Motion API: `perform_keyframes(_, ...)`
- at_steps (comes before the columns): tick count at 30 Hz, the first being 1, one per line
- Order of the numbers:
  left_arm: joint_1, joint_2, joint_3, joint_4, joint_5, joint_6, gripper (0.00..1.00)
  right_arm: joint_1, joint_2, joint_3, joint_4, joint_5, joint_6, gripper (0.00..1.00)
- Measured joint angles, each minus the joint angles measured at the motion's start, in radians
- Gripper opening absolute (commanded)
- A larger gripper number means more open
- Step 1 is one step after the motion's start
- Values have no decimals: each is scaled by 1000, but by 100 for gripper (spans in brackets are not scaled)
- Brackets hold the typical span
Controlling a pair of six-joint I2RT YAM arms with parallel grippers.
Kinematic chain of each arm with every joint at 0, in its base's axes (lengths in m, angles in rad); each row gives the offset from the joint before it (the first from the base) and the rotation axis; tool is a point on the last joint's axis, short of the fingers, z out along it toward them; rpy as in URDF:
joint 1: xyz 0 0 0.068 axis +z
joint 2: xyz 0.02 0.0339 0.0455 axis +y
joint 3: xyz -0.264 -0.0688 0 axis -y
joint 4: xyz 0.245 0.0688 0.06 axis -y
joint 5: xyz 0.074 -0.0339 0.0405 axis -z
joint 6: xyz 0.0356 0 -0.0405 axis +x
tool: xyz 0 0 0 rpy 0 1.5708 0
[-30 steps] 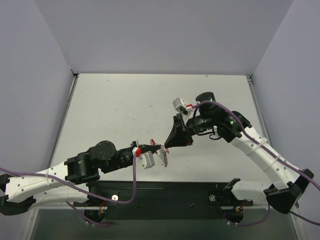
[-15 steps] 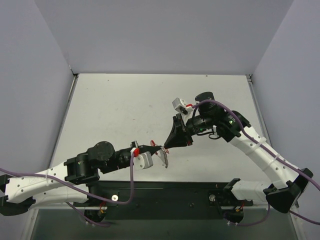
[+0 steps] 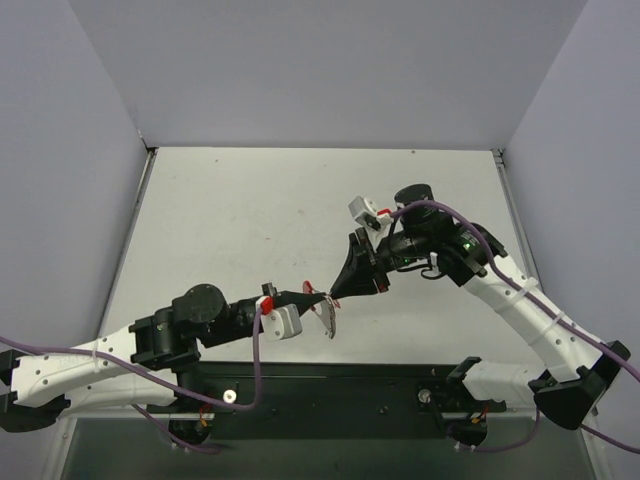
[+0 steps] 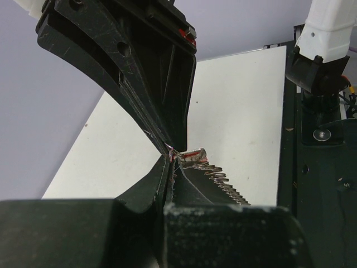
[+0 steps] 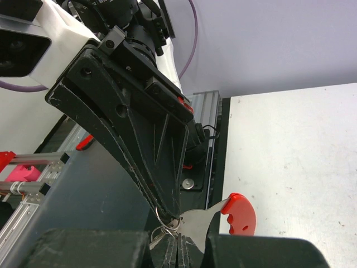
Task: Put the keys on the keyring
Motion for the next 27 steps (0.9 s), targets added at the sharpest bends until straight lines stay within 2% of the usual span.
perform_keyframes(17, -1, -4, -15, 92, 52, -34, 0, 1, -23, -6, -8, -12, -19, 0)
perform_keyframes(20, -1, -4, -15, 94, 55, -37, 0, 1, -27, -6, -10, -11, -19, 7)
perform_keyframes(21, -1, -4, -16, 97, 55, -37, 0, 1, -31, -6, -12, -9, -19, 19)
perform_keyframes(23, -1, -4, -16, 105, 58, -39, 0, 1, -44, -6, -13, 2, -20, 30)
perform_keyframes(24, -2, -5, -15, 115, 63, -40, 0, -2, -51, -8, -18, 16, -19, 40)
perform_keyframes(27, -4, -19, -15, 159, 77, -42, 0, -20, -85, -16, -30, 51, -31, 53)
